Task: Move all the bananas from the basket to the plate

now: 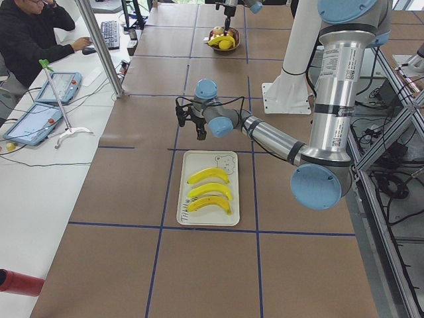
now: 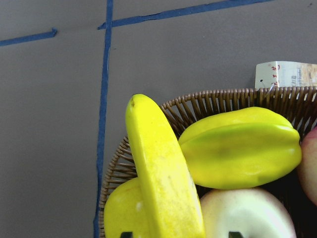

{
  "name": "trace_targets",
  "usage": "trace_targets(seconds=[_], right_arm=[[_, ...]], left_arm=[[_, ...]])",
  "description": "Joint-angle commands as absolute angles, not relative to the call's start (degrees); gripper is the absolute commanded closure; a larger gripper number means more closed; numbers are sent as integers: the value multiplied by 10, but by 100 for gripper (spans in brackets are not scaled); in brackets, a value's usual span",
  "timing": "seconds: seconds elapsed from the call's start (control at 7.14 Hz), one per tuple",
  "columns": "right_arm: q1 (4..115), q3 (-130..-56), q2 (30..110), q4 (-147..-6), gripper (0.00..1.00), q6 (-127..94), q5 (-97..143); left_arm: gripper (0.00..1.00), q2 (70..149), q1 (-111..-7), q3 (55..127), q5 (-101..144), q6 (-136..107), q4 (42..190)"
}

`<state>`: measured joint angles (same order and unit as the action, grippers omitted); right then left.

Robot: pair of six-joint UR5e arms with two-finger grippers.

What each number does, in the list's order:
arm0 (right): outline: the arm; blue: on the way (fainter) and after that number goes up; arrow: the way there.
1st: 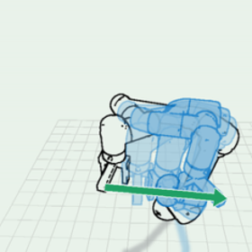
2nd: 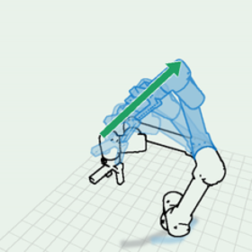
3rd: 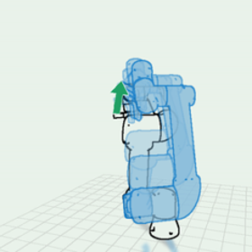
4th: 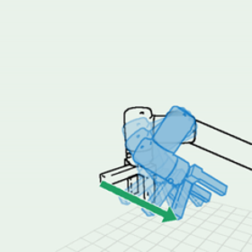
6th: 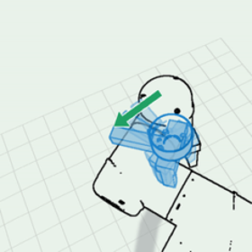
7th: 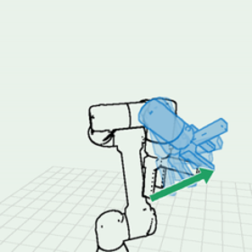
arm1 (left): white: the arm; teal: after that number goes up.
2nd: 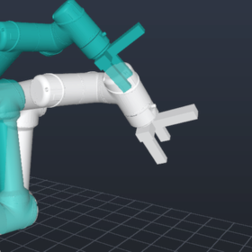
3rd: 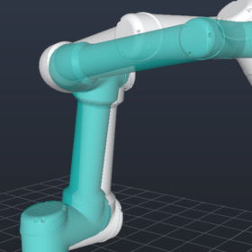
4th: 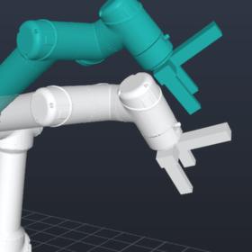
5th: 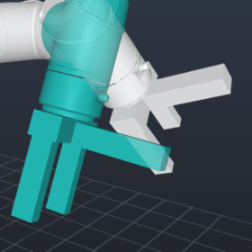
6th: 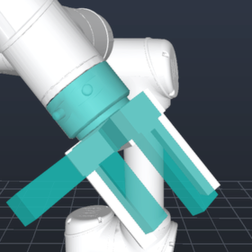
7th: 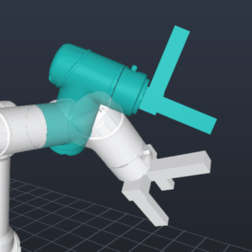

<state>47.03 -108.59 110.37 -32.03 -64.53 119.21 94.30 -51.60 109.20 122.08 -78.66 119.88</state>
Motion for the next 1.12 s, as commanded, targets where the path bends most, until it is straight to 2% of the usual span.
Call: trace_targets(seconds=[0.0,0.56,0.7,0.84,0.98], right_arm=[[459,-1086,1103,-321,29,-646,1193],[446,-1085,1102,-321,29,-651,1192],[445,-1085,1101,-321,35,-651,1192],[446,-1085,1102,-320,58,-650,1192],[446,-1085,1102,-320,74,-650,1193]], left_arm=[[1,942,-516,1092,1221,-787,1199],[1,942,-516,1092,1221,-787,1199],[1,942,-516,1092,1220,-787,1199],[1,942,-516,1092,1220,-787,1199],[1,942,-516,1092,1220,-787,1199]])
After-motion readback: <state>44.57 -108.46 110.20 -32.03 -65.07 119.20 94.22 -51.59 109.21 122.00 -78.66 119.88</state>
